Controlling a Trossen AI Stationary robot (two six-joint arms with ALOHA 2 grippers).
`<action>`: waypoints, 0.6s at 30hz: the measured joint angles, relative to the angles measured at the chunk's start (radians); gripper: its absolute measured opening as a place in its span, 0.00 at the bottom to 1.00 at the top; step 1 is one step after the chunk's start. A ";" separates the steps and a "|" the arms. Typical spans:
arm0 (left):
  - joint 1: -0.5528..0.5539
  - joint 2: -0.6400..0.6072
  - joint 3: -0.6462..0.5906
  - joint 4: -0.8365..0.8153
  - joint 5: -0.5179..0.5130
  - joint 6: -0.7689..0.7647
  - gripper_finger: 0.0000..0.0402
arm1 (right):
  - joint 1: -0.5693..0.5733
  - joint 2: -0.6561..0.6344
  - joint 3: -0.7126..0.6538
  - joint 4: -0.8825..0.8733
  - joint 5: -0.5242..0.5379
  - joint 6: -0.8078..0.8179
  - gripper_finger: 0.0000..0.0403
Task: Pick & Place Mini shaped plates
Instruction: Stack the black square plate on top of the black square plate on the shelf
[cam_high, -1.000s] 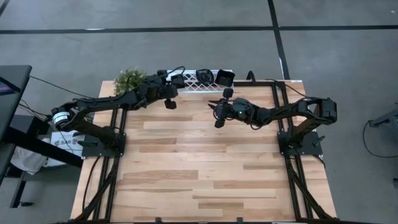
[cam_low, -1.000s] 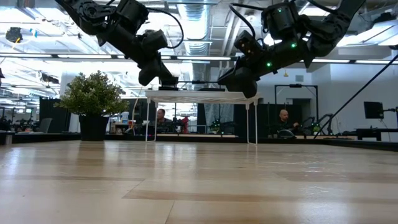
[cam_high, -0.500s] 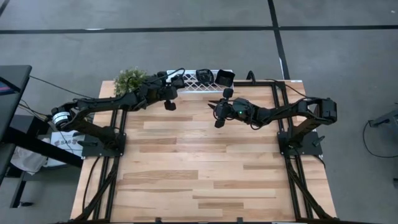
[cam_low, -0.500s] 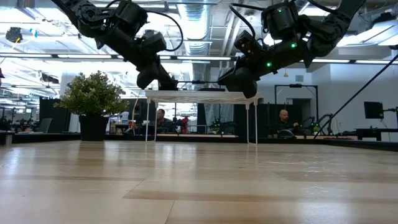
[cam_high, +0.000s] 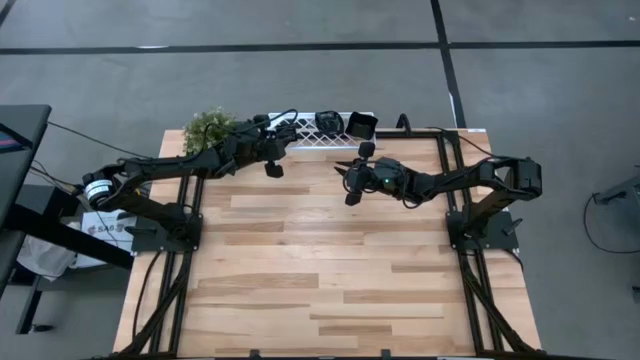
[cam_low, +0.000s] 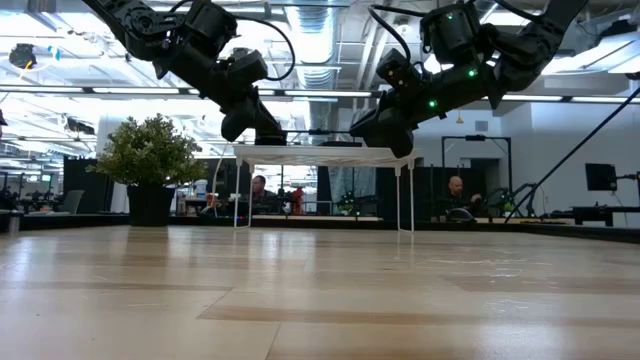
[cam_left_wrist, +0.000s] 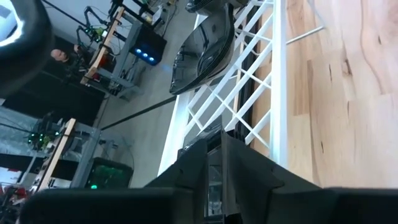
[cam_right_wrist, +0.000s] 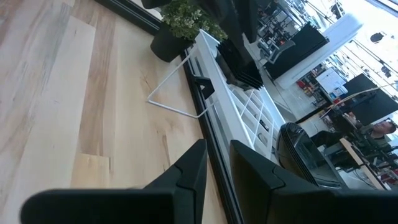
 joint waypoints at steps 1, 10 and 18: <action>0.000 0.000 0.000 0.000 0.000 0.000 0.18 | 0.000 0.000 0.000 0.000 0.000 0.000 0.16; 0.000 0.000 0.000 0.006 -0.026 0.003 0.32 | 0.000 0.000 0.000 0.000 0.000 0.000 0.16; 0.001 0.000 0.000 0.016 -0.065 0.025 0.32 | 0.000 0.000 0.000 0.000 0.000 0.000 0.16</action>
